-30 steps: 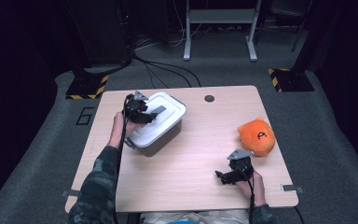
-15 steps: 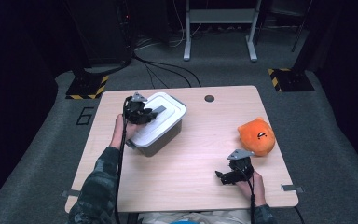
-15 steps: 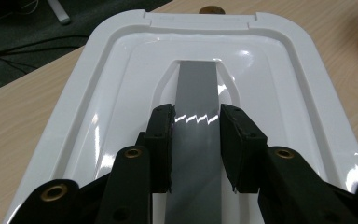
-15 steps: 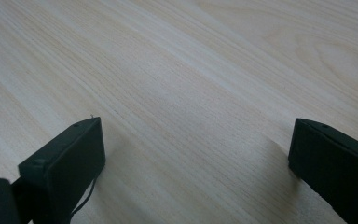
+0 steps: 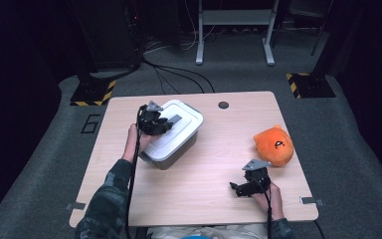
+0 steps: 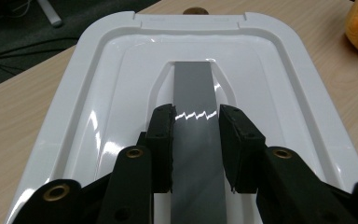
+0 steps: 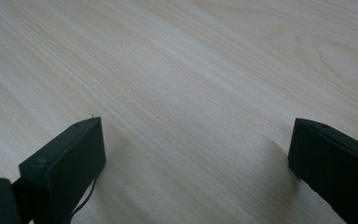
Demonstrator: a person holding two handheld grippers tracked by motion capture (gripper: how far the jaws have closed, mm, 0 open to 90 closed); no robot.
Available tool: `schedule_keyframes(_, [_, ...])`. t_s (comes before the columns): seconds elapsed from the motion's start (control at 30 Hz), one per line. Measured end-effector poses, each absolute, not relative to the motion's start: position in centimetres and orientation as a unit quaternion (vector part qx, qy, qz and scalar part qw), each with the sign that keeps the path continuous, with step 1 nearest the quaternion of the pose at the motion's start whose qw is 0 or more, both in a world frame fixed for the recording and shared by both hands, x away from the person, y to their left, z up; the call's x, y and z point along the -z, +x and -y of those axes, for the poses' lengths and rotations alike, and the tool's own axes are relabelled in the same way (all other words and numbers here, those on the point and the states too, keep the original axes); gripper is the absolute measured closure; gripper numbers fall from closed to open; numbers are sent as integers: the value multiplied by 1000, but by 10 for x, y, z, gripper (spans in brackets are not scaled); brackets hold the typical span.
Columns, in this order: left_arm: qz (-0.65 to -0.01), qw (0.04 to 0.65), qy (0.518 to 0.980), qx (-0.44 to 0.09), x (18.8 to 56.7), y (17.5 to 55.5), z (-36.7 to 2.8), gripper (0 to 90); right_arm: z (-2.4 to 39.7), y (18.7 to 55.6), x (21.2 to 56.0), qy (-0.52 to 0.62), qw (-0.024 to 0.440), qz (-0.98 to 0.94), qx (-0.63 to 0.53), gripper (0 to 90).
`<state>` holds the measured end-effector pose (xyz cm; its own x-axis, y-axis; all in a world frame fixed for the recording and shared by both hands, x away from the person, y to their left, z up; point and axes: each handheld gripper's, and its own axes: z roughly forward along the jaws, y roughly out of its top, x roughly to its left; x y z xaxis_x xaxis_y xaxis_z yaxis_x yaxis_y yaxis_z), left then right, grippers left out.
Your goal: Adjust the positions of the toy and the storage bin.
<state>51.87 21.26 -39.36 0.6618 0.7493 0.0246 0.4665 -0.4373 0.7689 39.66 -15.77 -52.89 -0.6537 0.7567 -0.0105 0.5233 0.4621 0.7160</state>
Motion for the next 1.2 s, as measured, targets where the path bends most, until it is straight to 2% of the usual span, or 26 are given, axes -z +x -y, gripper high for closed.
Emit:
schedule_keyframes(0.43, [-347,398,835,-155,394,511,-193,663,158,396,529,381,166,-839,-351,30])
schedule_keyframes(1.2, [-315,395,851,-141,393,494,-165,663,158,397,529,382,166,-839,-350,30])
